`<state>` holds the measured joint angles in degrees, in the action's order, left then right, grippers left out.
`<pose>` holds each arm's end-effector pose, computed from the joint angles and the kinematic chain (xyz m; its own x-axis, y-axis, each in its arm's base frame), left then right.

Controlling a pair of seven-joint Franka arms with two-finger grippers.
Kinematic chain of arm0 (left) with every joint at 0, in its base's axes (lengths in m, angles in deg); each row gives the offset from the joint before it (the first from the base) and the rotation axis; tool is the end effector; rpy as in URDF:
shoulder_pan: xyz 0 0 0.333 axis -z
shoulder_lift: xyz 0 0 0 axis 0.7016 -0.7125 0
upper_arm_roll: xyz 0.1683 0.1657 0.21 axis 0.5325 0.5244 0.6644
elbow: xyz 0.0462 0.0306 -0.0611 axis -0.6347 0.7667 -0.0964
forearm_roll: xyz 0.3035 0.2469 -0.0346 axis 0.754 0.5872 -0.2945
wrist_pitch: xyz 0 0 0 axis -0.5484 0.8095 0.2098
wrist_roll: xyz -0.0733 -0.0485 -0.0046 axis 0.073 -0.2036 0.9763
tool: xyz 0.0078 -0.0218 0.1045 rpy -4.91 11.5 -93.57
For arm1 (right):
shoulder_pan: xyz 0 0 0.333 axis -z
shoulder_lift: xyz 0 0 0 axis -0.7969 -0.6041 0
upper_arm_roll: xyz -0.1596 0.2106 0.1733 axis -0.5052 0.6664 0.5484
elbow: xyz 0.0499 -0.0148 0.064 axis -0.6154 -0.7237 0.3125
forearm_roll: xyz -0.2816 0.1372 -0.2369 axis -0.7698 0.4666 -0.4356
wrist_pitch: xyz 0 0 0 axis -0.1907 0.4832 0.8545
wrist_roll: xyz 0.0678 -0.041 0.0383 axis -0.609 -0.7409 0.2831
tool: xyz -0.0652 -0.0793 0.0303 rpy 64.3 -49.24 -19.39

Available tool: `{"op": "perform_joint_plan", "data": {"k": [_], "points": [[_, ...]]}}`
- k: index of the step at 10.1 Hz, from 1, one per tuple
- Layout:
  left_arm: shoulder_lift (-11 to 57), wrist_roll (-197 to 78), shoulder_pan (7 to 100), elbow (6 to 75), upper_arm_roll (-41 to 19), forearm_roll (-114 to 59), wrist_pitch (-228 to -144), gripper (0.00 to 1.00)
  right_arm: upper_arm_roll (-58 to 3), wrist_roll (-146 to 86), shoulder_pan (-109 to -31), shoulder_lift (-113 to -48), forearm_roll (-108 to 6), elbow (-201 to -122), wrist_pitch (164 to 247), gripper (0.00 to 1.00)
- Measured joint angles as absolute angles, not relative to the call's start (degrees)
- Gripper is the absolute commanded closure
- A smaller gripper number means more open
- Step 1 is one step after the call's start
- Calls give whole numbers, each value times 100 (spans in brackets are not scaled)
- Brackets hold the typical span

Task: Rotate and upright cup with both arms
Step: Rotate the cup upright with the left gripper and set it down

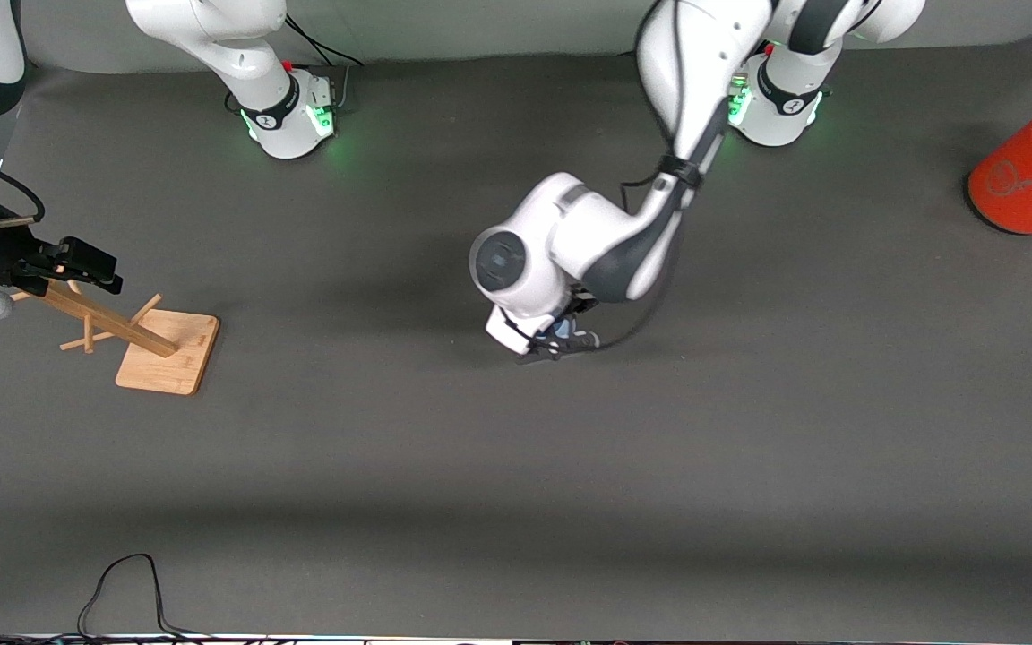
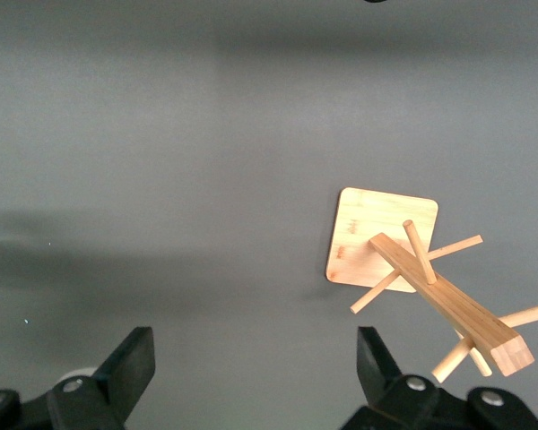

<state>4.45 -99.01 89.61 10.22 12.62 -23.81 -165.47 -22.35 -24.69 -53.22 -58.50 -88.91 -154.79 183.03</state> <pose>0.5340 -0.4784 0.3011 0.9667 0.1316 -0.2196 0.0891 -0.9770 -0.1936 0.5671 -0.0017 0.5935 0.9998 -0.0075 -0.0165 -0.0073 -0.9998 0.0160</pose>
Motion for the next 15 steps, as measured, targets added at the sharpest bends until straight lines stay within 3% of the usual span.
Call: {"op": "perform_joint_plan", "data": {"k": [2,4,5,8,9,10,11,12,13,15], "points": [[555,-9769,8961,1410,1217,-2705,-17217,100,-2233,-2469,-5322,-5853,-8891,-15479,18308,0],[902,-10068,9234,2569,1164,-2890,-18942,100,-2231,-2469,-5322,-5858,-8891,-15479,18311,0],[1191,-10206,9316,3120,1164,-2911,-19341,100,-2230,-2469,-5323,-5860,-8891,-15479,18312,0],[1728,-10633,9306,3710,1229,-2926,-19405,98,-2228,-2469,-5323,-5862,-8891,-15479,18314,0],[1750,-10938,9316,3776,1224,-2926,-19414,93,-2228,-2469,-5323,-5864,-8891,-15479,18314,0],[1744,-11141,9335,3868,1211,-2925,-19454,77,-2228,-2469,-5323,-5868,-8891,-15479,18314,0],[1743,-11238,9353,3950,1209,-2926,-19513,53,-2228,-2469,-5323,-5875,-8891,-15479,18316,0],[1742,-11282,9355,3979,1210,-2925,-19527,20,-2228,-2469,-5323,-5880,-8891,-15479,18318,0],[1742,-11319,9355,3992,1211,-2926,-19529,0,-2228,-2469,-5323,-5884,-8891,-15479,18320,0],[1728,-11387,9357,4018,1213,-2926,-19527,0,-2228,-2469,-5323,-5890,-8891,-15479,18322,0]]}}
